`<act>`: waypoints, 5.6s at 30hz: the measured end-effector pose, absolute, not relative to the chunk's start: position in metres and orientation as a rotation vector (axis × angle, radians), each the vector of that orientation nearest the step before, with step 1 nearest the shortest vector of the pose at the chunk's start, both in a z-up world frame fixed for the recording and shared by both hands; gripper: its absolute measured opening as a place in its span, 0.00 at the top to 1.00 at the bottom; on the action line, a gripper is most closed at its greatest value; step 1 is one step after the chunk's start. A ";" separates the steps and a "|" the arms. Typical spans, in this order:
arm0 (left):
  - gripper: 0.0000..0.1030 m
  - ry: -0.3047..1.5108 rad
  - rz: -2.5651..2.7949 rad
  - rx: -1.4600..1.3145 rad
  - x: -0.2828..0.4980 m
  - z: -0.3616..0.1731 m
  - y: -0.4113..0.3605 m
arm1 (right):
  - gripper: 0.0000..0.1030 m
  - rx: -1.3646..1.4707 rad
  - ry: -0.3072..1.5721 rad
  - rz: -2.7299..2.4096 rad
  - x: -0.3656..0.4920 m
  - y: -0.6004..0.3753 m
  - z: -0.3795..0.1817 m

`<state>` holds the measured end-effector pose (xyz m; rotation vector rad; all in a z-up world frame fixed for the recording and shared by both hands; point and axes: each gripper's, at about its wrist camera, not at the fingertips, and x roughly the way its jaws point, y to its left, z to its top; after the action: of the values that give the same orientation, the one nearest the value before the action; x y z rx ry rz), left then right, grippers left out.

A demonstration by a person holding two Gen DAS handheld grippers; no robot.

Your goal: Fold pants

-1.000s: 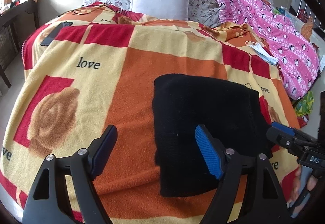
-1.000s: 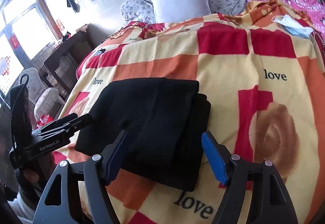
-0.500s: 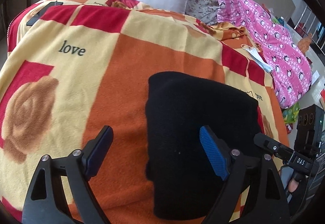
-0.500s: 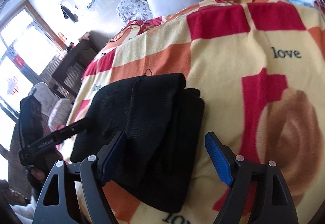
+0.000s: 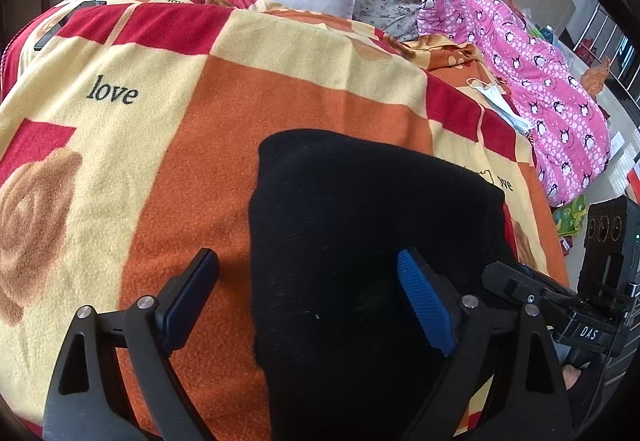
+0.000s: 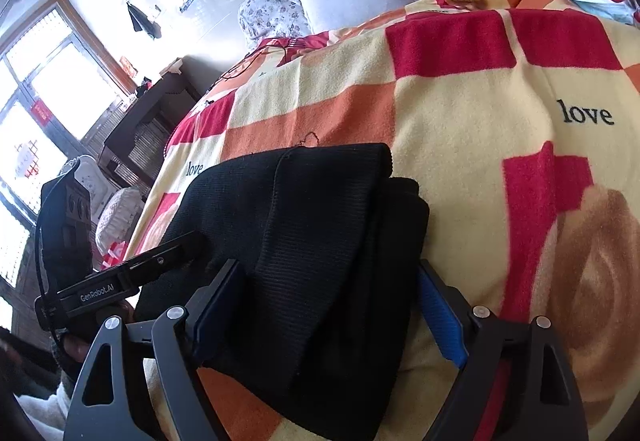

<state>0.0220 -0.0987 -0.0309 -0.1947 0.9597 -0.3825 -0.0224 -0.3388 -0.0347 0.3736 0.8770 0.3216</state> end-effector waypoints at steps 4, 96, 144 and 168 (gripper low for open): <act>0.14 0.964 -0.407 -0.201 0.018 -0.033 -0.105 | 0.32 0.344 0.848 0.307 -0.026 -0.336 -0.034; 0.24 0.704 -0.105 0.057 -0.012 0.003 -0.088 | 0.22 0.079 0.753 0.222 -0.028 -0.275 0.015; 0.21 0.835 -0.434 0.193 0.033 -0.011 -0.081 | 0.20 0.144 0.862 0.085 -0.002 -0.266 -0.008; 0.21 0.818 -0.454 0.206 0.037 -0.010 -0.086 | 0.19 0.113 0.867 0.061 -0.001 -0.252 0.002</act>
<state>0.0374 -0.0865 -0.0104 0.2061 0.8179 -0.4538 -0.0014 -0.2516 0.0020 0.1129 0.8669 0.0605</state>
